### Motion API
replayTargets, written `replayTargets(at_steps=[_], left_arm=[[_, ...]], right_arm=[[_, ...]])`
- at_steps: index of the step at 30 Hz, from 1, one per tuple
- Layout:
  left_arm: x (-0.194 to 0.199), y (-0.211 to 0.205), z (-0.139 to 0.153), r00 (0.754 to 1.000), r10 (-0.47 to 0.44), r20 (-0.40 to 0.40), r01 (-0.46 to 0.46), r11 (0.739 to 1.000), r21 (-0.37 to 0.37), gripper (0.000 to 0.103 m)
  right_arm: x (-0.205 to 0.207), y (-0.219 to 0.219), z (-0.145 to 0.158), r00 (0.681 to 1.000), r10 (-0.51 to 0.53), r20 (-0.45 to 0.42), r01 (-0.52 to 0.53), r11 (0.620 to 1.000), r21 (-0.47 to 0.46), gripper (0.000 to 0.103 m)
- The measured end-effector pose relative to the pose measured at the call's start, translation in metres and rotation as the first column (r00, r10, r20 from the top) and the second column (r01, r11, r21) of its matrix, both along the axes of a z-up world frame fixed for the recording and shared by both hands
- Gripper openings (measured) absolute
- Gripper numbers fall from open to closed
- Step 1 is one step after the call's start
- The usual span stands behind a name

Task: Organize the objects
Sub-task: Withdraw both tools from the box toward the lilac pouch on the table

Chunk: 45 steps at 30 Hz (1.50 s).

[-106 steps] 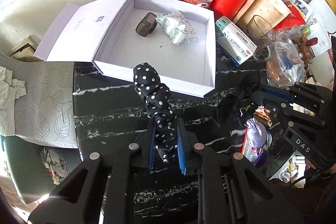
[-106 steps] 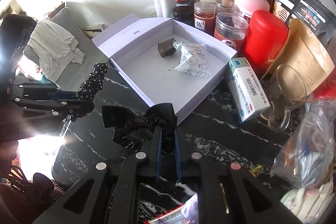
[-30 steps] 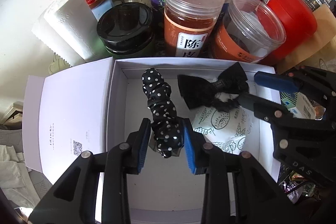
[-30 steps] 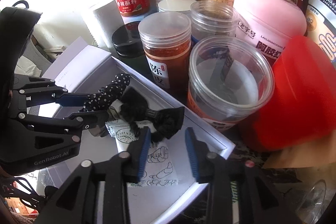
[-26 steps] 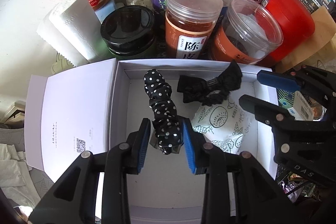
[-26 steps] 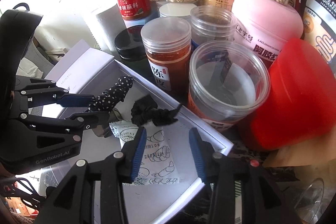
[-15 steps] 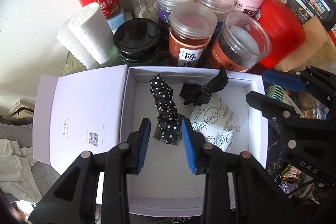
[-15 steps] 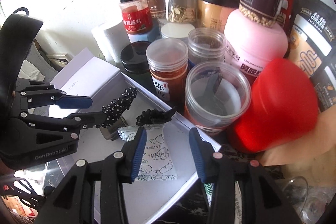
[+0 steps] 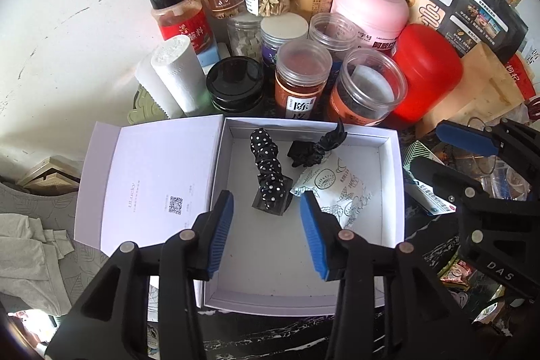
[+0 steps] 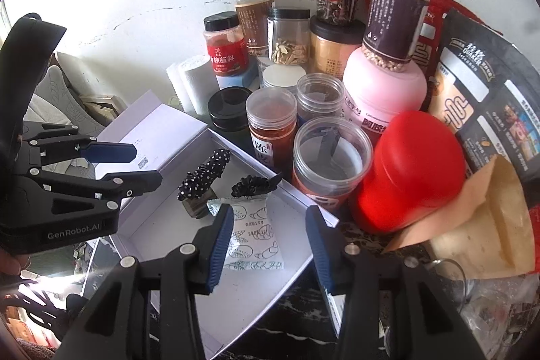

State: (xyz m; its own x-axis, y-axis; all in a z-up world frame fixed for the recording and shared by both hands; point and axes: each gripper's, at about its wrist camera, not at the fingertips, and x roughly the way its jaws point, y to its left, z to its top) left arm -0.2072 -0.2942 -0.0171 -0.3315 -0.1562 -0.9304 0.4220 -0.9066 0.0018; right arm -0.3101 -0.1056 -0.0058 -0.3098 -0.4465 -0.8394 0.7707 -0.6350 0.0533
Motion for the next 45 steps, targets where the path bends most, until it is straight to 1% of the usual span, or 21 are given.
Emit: replayTargets(at_steps=[4, 6, 12, 20, 26, 36, 45], left_arm=[[0.01, 0.007, 0.014, 1.0, 0.007, -0.022, -0.007, 1.0, -0.001, 0.047], [0.016, 0.01, 0.019, 1.0, 0.007, -0.029, -0.007, 1.0, -0.007, 0.05], [0.034, 0.027, 0.039, 0.999, 0.0, -0.05, -0.001, 1.0, -0.031, 0.055], [0.059, 0.054, 0.063, 0.997, -0.016, -0.074, 0.012, 0.998, -0.055, 0.055], [0.081, 0.081, 0.078, 0.995, -0.044, -0.093, 0.038, 0.997, -0.069, 0.055], [0.111, 0.13, 0.087, 0.989, -0.107, -0.104, 0.1, 0.992, -0.071, 0.056], [0.137, 0.183, 0.077, 0.976, -0.194, -0.094, 0.19, 0.981, -0.046, 0.056]], right_arm=[[0.011, 0.009, 0.012, 1.0, -0.006, -0.008, 0.006, 1.0, -0.01, 0.053], [0.016, 0.013, 0.018, 1.0, -0.008, -0.018, 0.008, 1.0, -0.013, 0.053], [0.034, 0.029, 0.033, 0.999, -0.026, -0.045, 0.026, 1.0, -0.012, 0.053], [0.063, 0.055, 0.05, 0.997, -0.049, -0.065, 0.048, 0.999, -0.018, 0.054], [0.086, 0.076, 0.063, 0.994, -0.067, -0.082, 0.065, 0.998, -0.028, 0.054], [0.129, 0.118, 0.071, 0.989, -0.114, -0.098, 0.111, 0.993, -0.032, 0.054], [0.169, 0.165, 0.064, 0.976, -0.202, -0.085, 0.2, 0.979, -0.031, 0.054]])
